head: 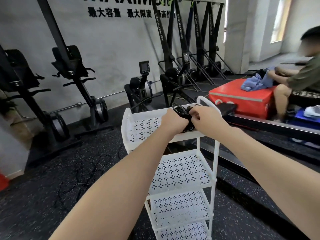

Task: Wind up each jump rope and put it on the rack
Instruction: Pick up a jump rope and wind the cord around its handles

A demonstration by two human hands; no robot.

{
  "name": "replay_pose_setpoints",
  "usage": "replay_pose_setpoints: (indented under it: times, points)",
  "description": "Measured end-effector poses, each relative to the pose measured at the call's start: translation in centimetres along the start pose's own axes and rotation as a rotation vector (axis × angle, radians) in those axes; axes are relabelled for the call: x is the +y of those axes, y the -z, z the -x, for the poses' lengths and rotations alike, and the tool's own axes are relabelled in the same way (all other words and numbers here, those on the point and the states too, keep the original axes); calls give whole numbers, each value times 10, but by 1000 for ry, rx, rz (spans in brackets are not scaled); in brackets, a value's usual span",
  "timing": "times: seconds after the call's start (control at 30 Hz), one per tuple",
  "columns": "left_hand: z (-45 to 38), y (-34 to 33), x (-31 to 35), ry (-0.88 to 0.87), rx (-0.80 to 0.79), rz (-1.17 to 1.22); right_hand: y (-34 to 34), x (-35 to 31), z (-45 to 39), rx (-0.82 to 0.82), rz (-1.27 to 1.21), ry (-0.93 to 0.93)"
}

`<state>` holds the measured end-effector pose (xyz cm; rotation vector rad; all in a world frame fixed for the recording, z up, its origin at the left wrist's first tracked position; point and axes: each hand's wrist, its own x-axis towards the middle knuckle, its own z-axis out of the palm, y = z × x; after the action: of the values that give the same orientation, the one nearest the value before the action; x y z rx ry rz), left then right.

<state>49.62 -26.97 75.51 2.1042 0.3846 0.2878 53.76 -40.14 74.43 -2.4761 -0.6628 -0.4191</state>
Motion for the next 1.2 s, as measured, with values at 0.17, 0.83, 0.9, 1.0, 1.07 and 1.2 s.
replay_pose_setpoints:
  times: [0.17, 0.83, 0.9, 1.0, 1.07, 1.2]
  points:
    - [7, 10, -2, -36, -48, -113, 4, -6, 8, 5, -16, 2]
    - [252, 161, -262, -42, 254, -229, -169, -216, 205, -491, -199, 534]
    - [274, 174, -327, 117, 233, -240, -217, -237, 231, -648, -181, 483]
    - [304, 187, -421, 319, 189, -269, -288, -255, 265, -864, -149, 370]
    - [321, 191, -476, 440, 165, -260, -335, -259, 286, -992, -68, 328]
    - [339, 184, -569, 645, 101, -190, -423, -255, 323, -1131, 89, 307]
